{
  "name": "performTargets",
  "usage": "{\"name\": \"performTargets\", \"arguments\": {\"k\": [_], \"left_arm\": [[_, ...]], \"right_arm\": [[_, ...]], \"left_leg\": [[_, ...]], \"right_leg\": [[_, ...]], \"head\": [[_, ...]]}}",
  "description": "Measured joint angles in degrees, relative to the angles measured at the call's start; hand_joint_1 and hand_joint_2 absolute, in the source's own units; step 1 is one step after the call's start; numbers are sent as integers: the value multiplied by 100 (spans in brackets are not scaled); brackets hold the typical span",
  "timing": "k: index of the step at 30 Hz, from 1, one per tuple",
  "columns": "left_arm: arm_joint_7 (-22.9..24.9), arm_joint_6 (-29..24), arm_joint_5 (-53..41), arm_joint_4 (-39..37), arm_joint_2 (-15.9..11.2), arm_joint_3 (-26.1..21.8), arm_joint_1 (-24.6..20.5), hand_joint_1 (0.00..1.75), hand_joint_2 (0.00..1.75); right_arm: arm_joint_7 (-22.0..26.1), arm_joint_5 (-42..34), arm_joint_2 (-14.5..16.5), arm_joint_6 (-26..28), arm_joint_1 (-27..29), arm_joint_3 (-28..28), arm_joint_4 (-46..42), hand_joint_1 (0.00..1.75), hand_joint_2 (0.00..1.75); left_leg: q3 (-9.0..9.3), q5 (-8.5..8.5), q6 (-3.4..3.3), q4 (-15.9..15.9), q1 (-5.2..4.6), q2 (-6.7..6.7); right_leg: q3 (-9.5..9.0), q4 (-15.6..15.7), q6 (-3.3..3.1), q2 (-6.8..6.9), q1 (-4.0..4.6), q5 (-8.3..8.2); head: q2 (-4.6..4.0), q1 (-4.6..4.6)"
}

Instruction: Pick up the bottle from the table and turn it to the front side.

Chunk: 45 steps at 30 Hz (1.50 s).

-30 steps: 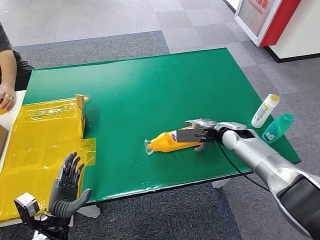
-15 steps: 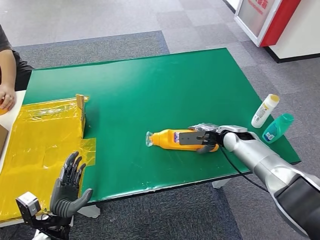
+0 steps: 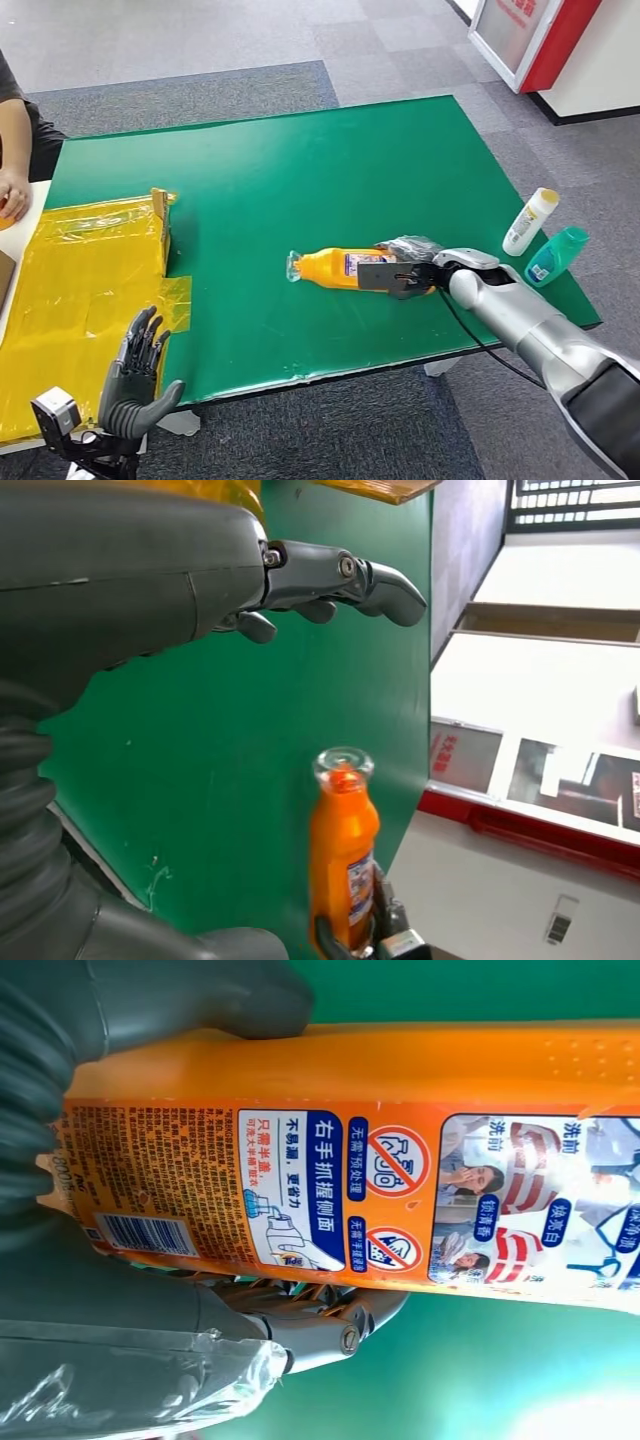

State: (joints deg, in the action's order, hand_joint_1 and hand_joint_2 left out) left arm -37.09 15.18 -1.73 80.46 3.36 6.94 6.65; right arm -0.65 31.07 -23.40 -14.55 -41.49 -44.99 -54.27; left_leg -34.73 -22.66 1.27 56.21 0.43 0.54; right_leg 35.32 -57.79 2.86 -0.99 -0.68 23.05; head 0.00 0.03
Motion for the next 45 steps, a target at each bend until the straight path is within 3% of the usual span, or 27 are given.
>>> {"name": "performTargets", "arguments": {"k": [4, 9, 16, 23, 27, 32, 41, 45], "left_arm": [[38, -26, -131, 180, 9, -3, 72, 0, 175], [146, -62, -186, 400, 22, -5, 102, 0, 175], [797, 31, 251, 539, 60, -1, -88, 0, 175], [1601, 138, 1097, 453, 72, 80, -646, 0, 175], [1934, 198, 1576, 186, 58, 291, -1129, 0, 175], [2146, 434, 1777, -23, -4, 503, -1433, 0, 175], [2514, 1532, 2092, -630, -431, 1339, -2205, 0, 175], [2458, 1727, 2044, -806, -657, 1728, -2478, 0, 175]], "right_arm": [[91, -77, -3, 505, 566, 497, -997, 175, 175], [347, -104, 207, 777, 1283, 1112, -1986, 175, 175], [968, -585, 845, 921, 2051, 1613, -2560, 175, 175], [1681, -872, 1552, 1172, 2558, 1717, -2578, 175, 175], [1949, -782, 1908, 1431, 2677, 1684, -2444, 175, 175], [1977, -513, 2082, 1543, 2695, 1614, -2316, 175, 175], [1907, 95, 2317, 1843, 2326, 1086, -1741, 175, 175], [1898, 124, 2375, 1850, 2135, 883, -1514, 175, 175]], "left_leg": [[-3, -2, 1, 0, 1, 4], [-5, -3, 2, -1, 4, 9], [-5, 0, 2, -1, 4, 10], [-5, 4, 6, -1, 5, 10], [-6, 5, 7, -1, 5, 10], [-6, 5, 7, 0, 4, 10], [-7, 9, 12, -1, 5, 9], [-7, 10, 13, -1, 5, 9]], "right_leg": [[1, 0, -1, 1, 2, 2], [2, 0, -3, 7, 4, 5], [2, 0, -4, 9, 4, 5], [6, -1, -7, 9, 5, 3], [4, -1, -7, 9, 5, 1], [5, -1, -7, 9, 4, 1], [9, -4, -10, 8, 6, -1], [9, -5, -11, 8, 7, -2]], "head": [[0, -1], [0, 0], [0, 0], [0, 0], [0, -1], [0, 0], [0, -1], [0, -1]]}}
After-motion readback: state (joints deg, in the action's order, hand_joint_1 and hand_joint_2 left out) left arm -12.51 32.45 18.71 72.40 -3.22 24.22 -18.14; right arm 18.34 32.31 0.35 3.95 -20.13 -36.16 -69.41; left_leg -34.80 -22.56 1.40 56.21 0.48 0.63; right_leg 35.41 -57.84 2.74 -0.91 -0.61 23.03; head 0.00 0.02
